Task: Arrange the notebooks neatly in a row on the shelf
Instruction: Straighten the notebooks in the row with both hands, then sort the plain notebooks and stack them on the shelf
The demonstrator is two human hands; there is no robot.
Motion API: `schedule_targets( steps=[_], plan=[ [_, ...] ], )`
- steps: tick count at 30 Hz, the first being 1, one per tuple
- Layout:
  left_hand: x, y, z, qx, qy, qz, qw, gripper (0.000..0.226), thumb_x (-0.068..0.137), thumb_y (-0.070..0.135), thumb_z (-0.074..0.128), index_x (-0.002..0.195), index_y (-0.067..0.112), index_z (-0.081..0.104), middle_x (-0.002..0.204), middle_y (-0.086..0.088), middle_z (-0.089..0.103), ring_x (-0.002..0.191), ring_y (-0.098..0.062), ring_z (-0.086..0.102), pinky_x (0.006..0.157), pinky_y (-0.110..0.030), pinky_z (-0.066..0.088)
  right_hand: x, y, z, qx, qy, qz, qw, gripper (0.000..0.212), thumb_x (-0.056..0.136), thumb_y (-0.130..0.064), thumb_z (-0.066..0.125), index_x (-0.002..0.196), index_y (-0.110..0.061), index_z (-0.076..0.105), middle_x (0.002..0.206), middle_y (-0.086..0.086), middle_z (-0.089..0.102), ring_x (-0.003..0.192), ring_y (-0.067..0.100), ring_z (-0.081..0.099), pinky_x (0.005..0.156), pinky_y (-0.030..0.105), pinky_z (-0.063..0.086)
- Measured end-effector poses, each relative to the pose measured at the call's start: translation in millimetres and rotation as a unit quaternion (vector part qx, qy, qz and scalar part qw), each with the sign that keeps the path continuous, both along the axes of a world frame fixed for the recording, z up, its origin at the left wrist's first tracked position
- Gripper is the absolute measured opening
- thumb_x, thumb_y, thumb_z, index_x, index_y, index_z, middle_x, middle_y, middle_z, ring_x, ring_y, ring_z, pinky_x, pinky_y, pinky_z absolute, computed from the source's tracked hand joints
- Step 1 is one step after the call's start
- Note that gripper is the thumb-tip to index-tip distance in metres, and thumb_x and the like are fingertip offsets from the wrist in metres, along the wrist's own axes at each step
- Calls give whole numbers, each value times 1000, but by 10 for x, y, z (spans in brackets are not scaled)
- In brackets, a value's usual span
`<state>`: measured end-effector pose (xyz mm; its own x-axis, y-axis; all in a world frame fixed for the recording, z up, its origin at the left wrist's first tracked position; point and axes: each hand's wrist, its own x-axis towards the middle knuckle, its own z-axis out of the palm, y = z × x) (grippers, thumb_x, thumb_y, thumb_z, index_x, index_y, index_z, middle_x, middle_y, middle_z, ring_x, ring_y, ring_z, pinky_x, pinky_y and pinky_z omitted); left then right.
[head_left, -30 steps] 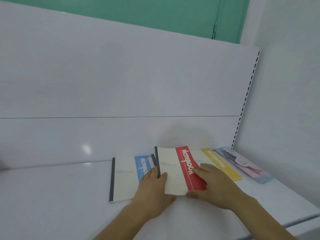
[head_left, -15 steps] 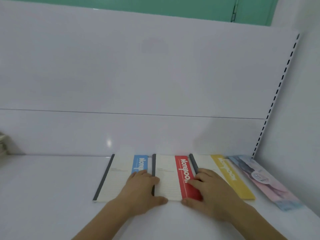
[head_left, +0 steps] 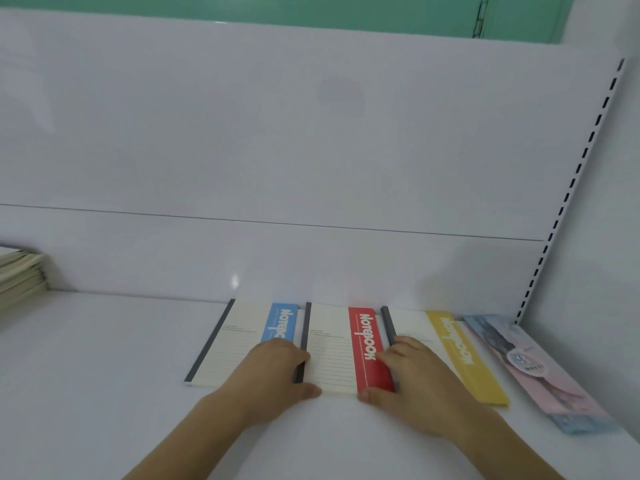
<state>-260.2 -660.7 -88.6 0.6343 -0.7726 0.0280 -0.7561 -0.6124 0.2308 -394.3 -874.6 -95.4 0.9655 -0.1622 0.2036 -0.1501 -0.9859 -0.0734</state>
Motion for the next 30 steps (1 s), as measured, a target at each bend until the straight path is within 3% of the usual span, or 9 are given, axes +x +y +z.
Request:
schedule_targets(
  steps=[6,11,16,19,23,27,30],
  plan=[
    [-5,24,0,8,-19,5,1000,46,87,66,57,103,23,61,109,6,60,105,-12,53,93,-28,46,-61,51,22,9,-1,-5,1000,74,79,-81,37,129,-29,55,123,-16,43,123,4,30,104,21,32],
    [-88,97,17,-59,-42,1,997,67,87,68,55,139,27,51,140,10,43,135,-10,33,112,-28,34,-90,214,88,18,-12,-3,1000,74,85,-75,36,143,-30,39,150,-11,24,142,9,15,115,26,23],
    [-181,400,35,-158,-89,65,981,58,95,60,48,143,28,45,149,11,36,140,-9,29,114,-23,26,20,616,190,19,-16,4,1000,79,84,-77,20,150,-34,25,161,-10,8,148,11,-2,118,28,6],
    [-203,752,16,-155,-117,98,976,56,97,60,41,143,28,45,152,7,37,143,-14,29,118,-29,23,117,1010,268,29,-14,23,999,88,78,-80,10,152,-33,15,162,-10,0,148,11,-9,117,30,3],
    [-160,1404,63,-160,-165,147,962,61,93,61,31,129,22,60,143,-2,53,138,-23,43,114,-37,36,257,1650,340,10,-24,56,998,87,79,-77,8,154,-31,10,162,-7,-3,148,13,-11,117,31,-2],
    [-141,2218,182,-164,-184,188,951,58,97,57,40,143,23,49,154,-1,42,146,-22,32,118,-34,22,403,2408,429,17,-27,83,996,87,79,-76,7,154,-31,9,162,-8,-3,148,12,-9,119,32,0],
    [-110,2929,234,-165,-198,203,945,56,97,56,43,143,24,50,152,1,44,145,-21,34,117,-35,26,545,3069,475,31,-34,103,994,86,80,-77,9,153,-32,11,162,-9,0,148,11,-7,119,32,0]
  ],
)
